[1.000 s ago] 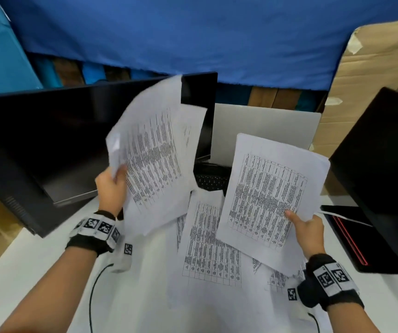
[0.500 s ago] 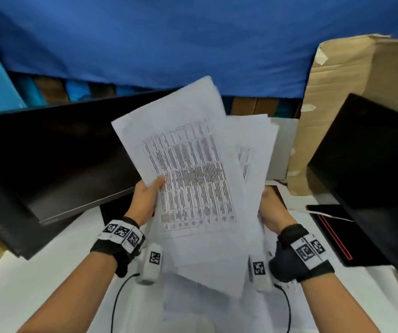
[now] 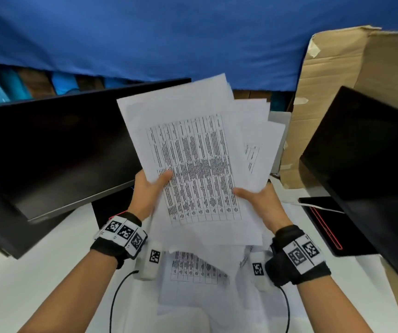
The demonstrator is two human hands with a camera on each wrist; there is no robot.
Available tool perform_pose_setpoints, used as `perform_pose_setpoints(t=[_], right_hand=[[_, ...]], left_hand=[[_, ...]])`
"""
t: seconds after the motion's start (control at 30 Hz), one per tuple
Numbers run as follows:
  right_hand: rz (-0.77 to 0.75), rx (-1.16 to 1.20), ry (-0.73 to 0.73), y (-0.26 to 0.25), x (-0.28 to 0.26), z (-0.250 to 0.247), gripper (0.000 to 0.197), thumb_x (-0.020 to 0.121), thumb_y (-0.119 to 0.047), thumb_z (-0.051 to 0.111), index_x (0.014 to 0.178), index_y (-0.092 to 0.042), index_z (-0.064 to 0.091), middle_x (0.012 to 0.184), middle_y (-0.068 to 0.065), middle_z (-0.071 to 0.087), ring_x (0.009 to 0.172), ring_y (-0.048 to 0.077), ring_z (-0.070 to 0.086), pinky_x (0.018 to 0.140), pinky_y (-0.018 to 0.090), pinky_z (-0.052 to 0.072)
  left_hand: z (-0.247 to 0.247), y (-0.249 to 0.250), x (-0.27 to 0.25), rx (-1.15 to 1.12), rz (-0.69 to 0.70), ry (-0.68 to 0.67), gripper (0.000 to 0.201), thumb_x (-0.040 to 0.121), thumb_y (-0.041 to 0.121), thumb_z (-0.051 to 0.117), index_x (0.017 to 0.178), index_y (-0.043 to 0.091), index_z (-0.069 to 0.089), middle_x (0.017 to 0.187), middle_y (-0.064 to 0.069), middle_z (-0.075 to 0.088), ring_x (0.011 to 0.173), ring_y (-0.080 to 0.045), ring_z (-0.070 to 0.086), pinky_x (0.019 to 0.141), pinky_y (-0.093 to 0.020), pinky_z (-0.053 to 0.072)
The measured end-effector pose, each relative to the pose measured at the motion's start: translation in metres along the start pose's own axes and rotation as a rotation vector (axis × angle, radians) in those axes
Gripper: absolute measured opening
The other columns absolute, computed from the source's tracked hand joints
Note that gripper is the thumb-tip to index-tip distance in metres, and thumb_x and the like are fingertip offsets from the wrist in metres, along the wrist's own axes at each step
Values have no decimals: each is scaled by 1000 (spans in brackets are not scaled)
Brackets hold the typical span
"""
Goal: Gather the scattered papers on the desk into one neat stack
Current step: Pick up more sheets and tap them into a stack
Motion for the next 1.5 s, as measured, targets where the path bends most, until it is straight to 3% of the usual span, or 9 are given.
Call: perform_pose_setpoints(t=[0.2,0.37,0.5,0.7,0.93,1.03,1.23,1.37,1.5], right_hand=[[-24,-9,-104,8,-2,12,39,70,-3,75,85,-31,53,90,-16,59,82,-11,55,77,6,45],[-31,23,-79,11,-8,18,35,73,0,71,77,-27,49,82,-17,54,79,-4,55,86,16,41],[-121,100,-87,-6,0,17,35,72,4,70,80,-29,59,79,-18,65,67,-16,62,62,2,46],[-27,38,-121,34,1,20,27,73,-6,70,90,-27,65,86,-16,70,80,-7,67,81,18,54],[-58,67,-125,25,7,21,31,72,-3,71,91,-25,63,84,-15,71,78,-7,66,68,10,51],[66,-50,-188,50,0,28,34,71,-14,74,98,-28,58,101,-10,64,93,-1,63,84,15,48],[226,-85,-98,77,-5,33,95,48,-53,75,125,-5,46,122,6,59,116,22,53,94,27,37],[174,-36,-27,60,-5,25,18,75,-17,72,84,-21,57,86,-9,63,93,16,63,83,20,48],[48,58,-42,37,-1,17,26,73,-7,72,81,-29,61,84,-13,65,78,-1,66,73,14,51]], left_hand=[[3,-5,-9,-45,-31,-181,61,46,53,81,101,34,62,98,13,73,98,-9,66,92,-34,52],[7,-10,-19,50,-78,-210,77,41,63,77,106,29,56,97,15,71,94,1,65,90,-28,52],[5,13,-15,-23,-18,-222,63,44,54,80,100,31,61,93,18,73,91,-1,67,72,-17,54],[-6,-8,-24,-39,-102,-212,66,44,55,81,101,27,64,92,10,75,87,-9,69,71,-24,56],[-8,9,-24,-24,-68,-201,49,51,50,79,95,32,69,93,9,75,88,-10,70,72,-24,57],[-11,-13,-34,27,-138,-213,53,47,53,80,95,35,68,95,14,74,92,-6,69,73,-19,56],[-5,-54,-50,173,-290,-266,38,74,24,69,100,40,47,97,19,62,83,21,58,95,-21,42],[-3,-46,-47,200,-266,-314,76,37,63,77,103,37,53,92,30,70,90,16,61,71,-4,48],[-12,-29,-30,119,-174,-250,77,33,56,83,101,27,60,93,20,74,91,0,67,73,-12,53]])
Point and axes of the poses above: each hand's wrist, its own x-axis towards the middle knuckle, its own z-axis out of the palm, y = z × x, the point moved 7 cm from there along x, towards the middle knuckle
